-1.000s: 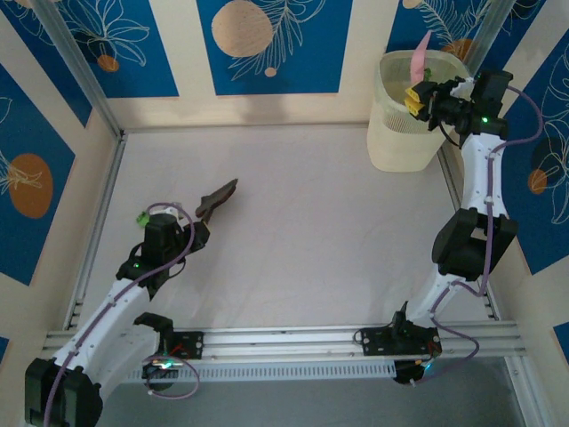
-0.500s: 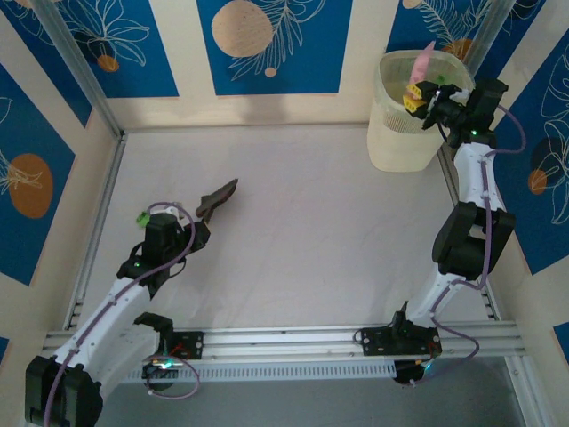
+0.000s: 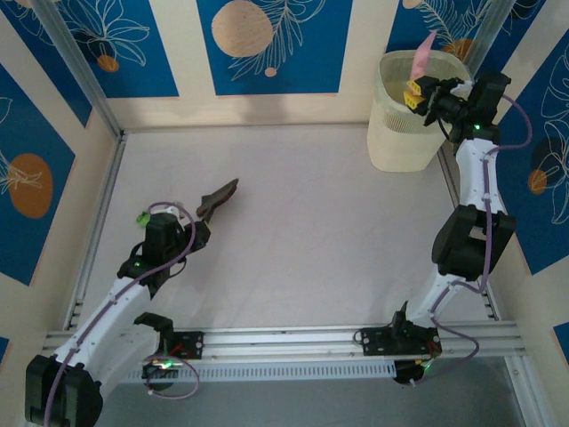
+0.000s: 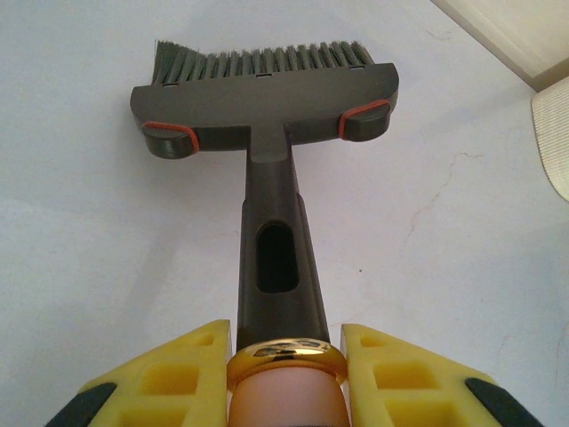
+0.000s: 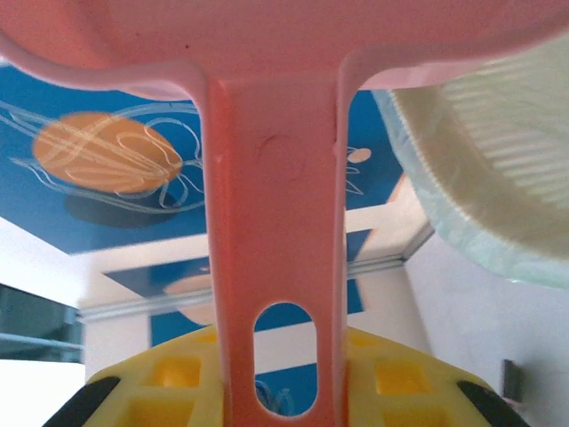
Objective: Sweep away the paper scraps from the table
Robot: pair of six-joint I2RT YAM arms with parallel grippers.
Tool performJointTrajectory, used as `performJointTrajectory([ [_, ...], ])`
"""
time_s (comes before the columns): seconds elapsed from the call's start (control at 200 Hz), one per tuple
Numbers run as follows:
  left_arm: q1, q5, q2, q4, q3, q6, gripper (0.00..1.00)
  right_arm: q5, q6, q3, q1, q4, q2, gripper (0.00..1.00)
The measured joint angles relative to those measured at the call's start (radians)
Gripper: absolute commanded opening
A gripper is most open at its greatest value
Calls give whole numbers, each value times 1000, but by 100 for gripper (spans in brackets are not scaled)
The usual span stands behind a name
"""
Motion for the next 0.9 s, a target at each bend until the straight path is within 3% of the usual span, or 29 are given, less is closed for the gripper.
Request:
performJointTrajectory([
  [0.27, 0, 0, -6, -1, 0, 0, 0, 55, -398, 136, 204, -320, -119, 0],
  [0.435, 0, 0, -43, -14, 0, 0, 0, 161, -650, 134, 364, -486, -216, 0],
  [0.67, 0, -10, -149, -59, 0, -8, 0, 382, -922, -101, 571, -595, -411, 0],
  [0.9, 0, -65, -232, -136, 10, -12, 0, 585, -1039, -388, 750, -618, -515, 0],
])
